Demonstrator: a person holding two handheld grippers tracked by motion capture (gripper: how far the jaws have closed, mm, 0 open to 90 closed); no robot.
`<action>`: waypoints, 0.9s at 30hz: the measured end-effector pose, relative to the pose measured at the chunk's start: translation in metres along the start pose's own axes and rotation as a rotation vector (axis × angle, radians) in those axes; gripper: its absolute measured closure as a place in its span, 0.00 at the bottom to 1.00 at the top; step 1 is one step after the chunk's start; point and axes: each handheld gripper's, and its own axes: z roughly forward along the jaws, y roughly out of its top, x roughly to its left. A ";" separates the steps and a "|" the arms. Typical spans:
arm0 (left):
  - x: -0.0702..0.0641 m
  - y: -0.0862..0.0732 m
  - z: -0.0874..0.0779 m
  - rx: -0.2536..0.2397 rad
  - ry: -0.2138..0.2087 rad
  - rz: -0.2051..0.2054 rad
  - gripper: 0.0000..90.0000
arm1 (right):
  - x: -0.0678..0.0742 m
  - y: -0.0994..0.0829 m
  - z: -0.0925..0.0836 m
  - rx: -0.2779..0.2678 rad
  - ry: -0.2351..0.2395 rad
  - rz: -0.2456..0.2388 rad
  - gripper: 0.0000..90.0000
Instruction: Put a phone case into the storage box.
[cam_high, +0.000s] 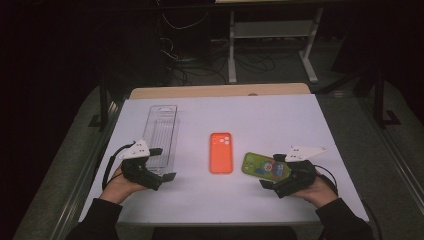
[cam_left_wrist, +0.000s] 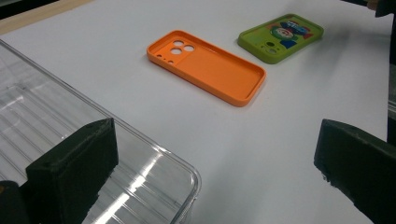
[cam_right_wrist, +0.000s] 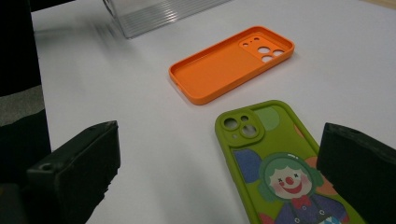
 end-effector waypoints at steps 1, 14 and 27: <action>0.000 0.000 0.000 -0.001 0.001 -0.001 0.00 | 0.000 0.000 0.000 0.001 0.001 0.000 0.00; -0.004 0.012 0.010 -0.015 -0.038 0.002 0.00 | -0.012 0.009 0.003 0.023 -0.031 0.013 0.00; -0.010 0.032 0.029 -0.029 -0.072 0.004 0.00 | -0.047 0.021 0.010 0.132 -0.091 0.025 0.26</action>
